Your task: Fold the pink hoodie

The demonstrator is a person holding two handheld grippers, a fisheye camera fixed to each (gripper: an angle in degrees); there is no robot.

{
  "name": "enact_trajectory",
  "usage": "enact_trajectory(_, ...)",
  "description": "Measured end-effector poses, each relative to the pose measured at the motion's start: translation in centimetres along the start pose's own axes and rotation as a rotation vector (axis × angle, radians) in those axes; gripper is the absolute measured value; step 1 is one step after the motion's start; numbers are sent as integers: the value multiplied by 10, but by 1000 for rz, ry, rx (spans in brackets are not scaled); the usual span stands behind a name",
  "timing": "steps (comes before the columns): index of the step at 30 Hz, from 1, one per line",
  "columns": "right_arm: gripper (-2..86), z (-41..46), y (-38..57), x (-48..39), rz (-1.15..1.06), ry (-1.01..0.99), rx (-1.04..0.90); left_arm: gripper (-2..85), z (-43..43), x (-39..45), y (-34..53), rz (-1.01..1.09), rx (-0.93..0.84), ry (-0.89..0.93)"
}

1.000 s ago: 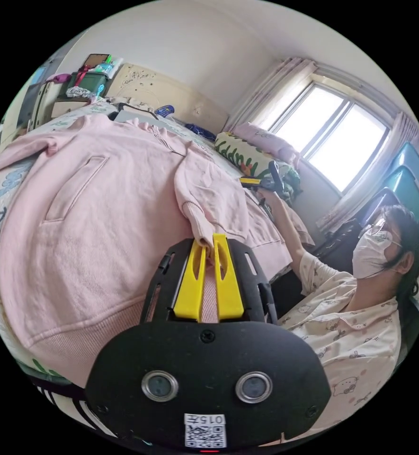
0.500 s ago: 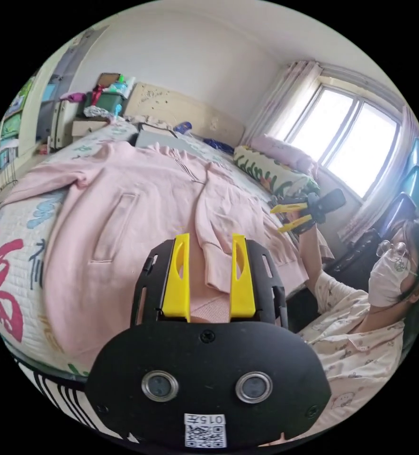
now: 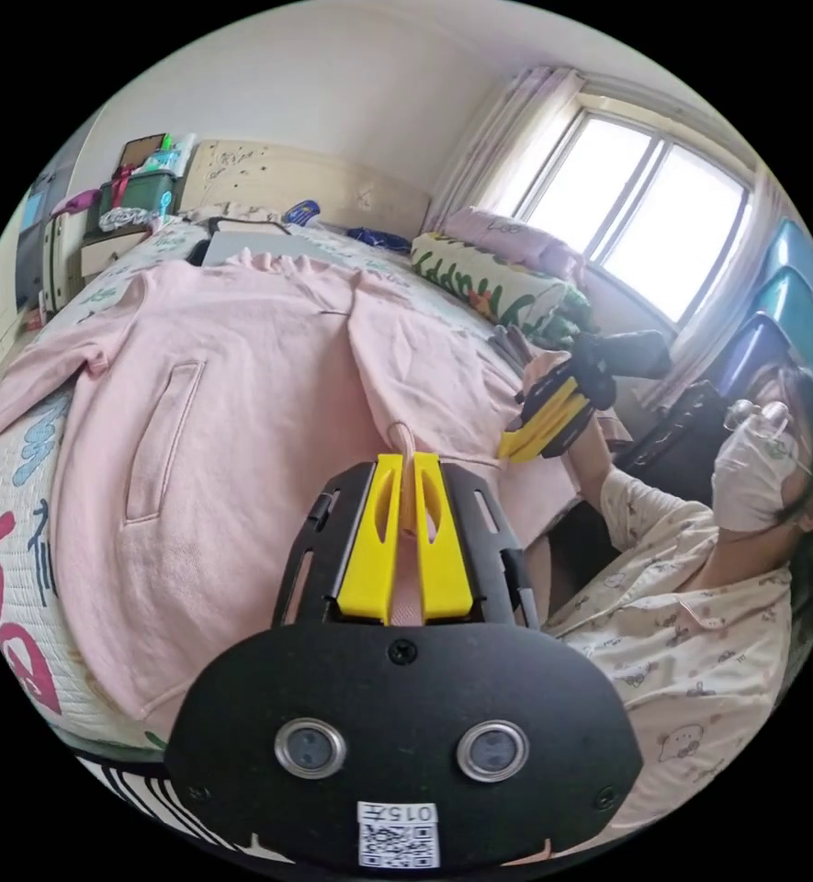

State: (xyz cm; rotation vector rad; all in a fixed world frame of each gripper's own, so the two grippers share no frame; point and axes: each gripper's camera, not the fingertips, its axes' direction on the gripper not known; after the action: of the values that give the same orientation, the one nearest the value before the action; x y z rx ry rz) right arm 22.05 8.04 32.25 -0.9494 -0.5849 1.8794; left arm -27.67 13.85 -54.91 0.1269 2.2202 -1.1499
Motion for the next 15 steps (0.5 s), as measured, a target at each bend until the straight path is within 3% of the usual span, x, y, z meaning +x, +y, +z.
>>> enact_trajectory(7, 17, -2, -13, 44, -8, -94, -33, 5, -4, 13, 20, 49, -48, -111)
enact_trajectory(9, 38, -9, -15, 59, -38, -166, 10, 11, -16, 9, 26, 44, 11, -85)
enact_trajectory(11, 67, -43, -6, 93, 4, -215, 182, 17, -38, 4, 30, 19, 65, -121)
enact_trajectory(15, 63, -89, 19, 150, 218, 43, 297, 20, -82, 8, 30, -7, 202, -243)
